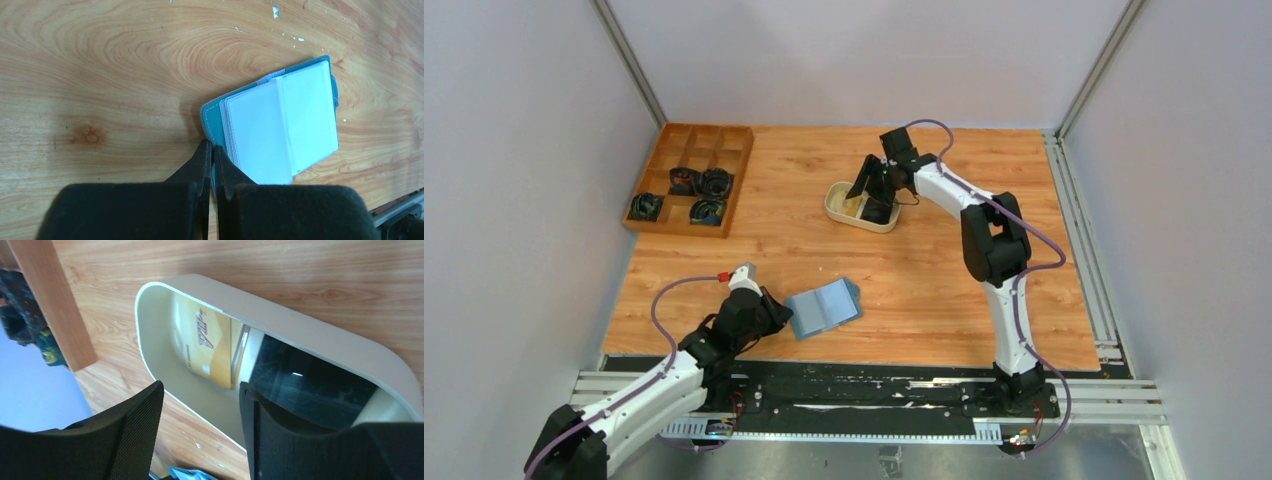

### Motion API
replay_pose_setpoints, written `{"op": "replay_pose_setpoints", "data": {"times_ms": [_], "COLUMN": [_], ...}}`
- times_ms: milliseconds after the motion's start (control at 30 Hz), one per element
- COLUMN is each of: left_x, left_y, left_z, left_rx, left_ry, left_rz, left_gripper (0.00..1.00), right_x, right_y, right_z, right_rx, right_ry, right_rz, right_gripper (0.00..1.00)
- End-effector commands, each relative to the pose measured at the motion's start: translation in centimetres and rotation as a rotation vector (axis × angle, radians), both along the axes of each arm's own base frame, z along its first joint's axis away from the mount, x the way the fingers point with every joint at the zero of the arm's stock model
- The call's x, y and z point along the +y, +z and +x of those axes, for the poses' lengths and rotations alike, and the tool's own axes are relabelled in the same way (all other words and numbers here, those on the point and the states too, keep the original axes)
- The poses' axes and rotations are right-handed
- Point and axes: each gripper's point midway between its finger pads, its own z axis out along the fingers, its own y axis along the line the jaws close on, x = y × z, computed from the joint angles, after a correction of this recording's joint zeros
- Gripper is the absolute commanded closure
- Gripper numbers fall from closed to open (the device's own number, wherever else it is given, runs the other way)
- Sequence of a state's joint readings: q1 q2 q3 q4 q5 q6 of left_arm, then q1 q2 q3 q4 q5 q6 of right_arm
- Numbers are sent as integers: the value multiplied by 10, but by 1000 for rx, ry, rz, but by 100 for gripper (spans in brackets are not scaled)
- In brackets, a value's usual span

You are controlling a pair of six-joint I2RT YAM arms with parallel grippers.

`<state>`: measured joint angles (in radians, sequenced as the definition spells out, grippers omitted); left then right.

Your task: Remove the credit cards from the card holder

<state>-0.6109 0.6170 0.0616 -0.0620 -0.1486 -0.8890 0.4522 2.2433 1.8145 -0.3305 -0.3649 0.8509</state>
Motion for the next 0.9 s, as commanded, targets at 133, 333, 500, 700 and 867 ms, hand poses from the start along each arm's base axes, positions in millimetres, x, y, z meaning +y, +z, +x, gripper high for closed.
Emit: {"op": "replay_pose_setpoints", "data": {"times_ms": [133, 333, 500, 700, 867], "left_x": [8, 3, 0, -3, -7], "left_y": [-7, 0, 6, 9, 9], "left_z": [-4, -1, 3, 5, 6], "left_rx": [31, 5, -16, -14, -14], "left_ry": [-10, -35, -51, -62, -69], "left_rz": [64, 52, 50, 50, 36], "left_gripper": [100, 100, 100, 100, 100], "right_x": [-18, 16, 35, 59, 74], "right_y": [2, 40, 15, -2, -9], "right_z": [-35, -102, -183, -239, -250], "right_rx": [45, -225, -354, -449, -456], "right_ry": [128, 498, 749, 816, 857], "right_rz": [-179, -269, -482, -459, -449], "right_gripper": [37, 37, 34, 33, 29]}}
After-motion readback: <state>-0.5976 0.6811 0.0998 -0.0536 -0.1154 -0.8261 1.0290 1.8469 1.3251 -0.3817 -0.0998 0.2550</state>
